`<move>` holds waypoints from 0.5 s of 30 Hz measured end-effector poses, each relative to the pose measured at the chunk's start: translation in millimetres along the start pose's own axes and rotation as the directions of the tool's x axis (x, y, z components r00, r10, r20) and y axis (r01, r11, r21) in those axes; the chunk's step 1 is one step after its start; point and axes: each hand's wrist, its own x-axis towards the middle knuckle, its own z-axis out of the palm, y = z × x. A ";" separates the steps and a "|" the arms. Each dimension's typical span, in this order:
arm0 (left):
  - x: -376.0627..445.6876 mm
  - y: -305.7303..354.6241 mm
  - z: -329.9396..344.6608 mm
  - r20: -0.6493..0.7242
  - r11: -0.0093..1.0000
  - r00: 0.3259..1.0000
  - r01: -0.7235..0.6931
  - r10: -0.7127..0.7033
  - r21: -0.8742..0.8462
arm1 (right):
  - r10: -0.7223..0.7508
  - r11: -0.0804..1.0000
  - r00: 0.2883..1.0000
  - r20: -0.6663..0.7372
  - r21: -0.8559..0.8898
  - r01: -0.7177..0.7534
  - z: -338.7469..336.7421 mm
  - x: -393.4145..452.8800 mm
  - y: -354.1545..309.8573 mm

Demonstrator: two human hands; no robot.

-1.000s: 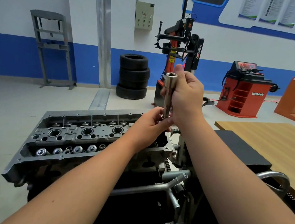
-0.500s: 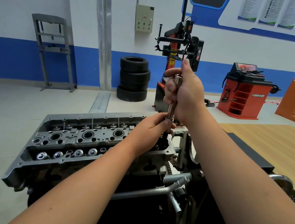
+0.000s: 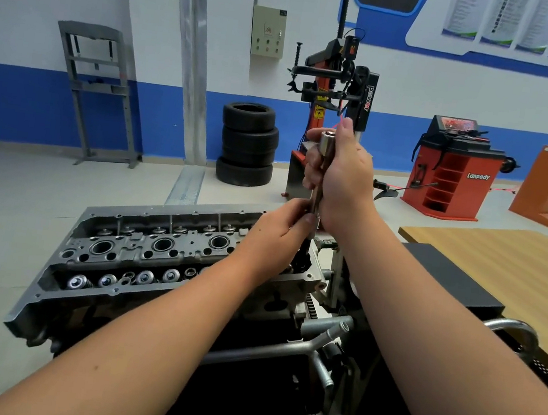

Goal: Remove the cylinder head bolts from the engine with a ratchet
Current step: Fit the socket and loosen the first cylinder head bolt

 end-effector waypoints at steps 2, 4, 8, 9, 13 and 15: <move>0.7 2.0 -0.2 0.009 0.999 1.000 0.005 -0.005 0.042 | -0.018 1.000 1.000 -0.005 -0.025 0.018 -0.3 0.4 1.7; -0.2 1.1 -0.4 0.003 0.999 0.999 0.032 -0.032 0.044 | -0.078 0.994 0.997 0.017 -0.074 0.079 -0.2 -3.2 4.5; -1.9 -0.5 -3.4 -0.045 0.997 0.997 0.064 -0.065 -0.036 | -0.157 0.979 0.987 0.020 -0.130 0.158 -3.2 -8.3 8.1; -1.8 -0.9 -3.5 -0.046 0.997 0.997 0.067 -0.069 -0.046 | -0.158 0.979 0.987 0.022 -0.130 0.159 -4.5 -7.3 7.9; -3.4 0.8 -0.4 0.029 0.998 0.997 0.065 -0.065 -0.020 | -0.004 1.000 0.998 0.064 0.002 0.004 -9.2 -1.3 3.1; -4.5 2.1 0.7 0.043 0.998 0.997 0.064 -0.064 0.002 | 0.083 0.995 0.993 0.080 0.054 -0.087 -9.6 0.5 2.6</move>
